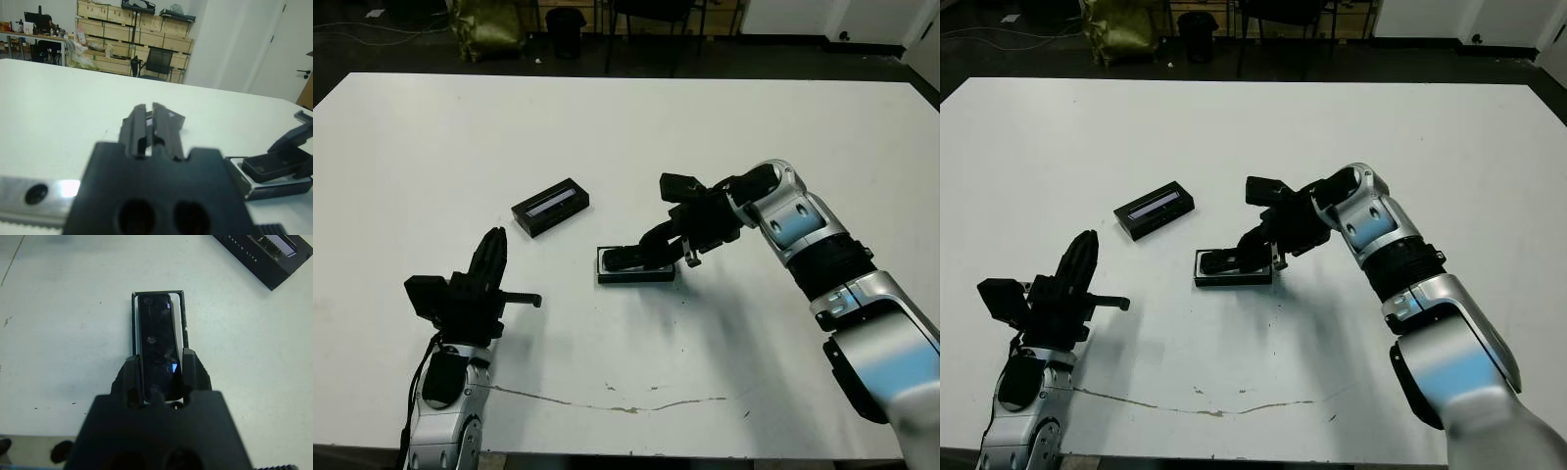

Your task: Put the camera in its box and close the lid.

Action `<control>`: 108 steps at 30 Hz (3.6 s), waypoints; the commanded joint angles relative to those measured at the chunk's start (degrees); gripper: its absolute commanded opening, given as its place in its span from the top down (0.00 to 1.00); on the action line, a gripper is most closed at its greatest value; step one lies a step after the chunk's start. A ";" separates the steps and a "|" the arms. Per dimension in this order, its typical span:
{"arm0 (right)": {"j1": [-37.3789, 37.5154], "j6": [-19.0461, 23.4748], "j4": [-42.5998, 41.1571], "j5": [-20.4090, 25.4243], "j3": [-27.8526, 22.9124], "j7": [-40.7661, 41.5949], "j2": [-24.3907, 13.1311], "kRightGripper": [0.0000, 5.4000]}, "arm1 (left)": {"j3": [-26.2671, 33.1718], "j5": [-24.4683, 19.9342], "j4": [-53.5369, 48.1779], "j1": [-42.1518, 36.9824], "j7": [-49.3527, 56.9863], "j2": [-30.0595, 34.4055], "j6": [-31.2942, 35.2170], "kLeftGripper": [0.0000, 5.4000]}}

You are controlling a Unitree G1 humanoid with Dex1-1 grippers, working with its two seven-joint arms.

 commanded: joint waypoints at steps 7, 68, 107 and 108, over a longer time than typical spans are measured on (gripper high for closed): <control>-0.20 1.07 0.15 -1.26 1.02 -0.56 0.60 0.90 | 0.12 0.85 0.77 1.14 0.36 0.10 -0.24 1.00; -2.54 8.25 -3.80 -5.50 5.06 0.04 0.42 0.91 | 0.18 -0.78 -0.52 1.68 0.56 0.18 2.07 1.00; -1.73 -1.24 2.27 -5.18 4.81 -0.50 4.37 0.91 | -0.36 0.15 -2.02 2.80 2.07 -0.30 3.36 1.00; -1.91 -1.80 2.55 -5.31 4.86 -0.48 4.34 0.91 | -0.39 0.18 -2.13 2.84 2.13 -0.33 3.49 1.00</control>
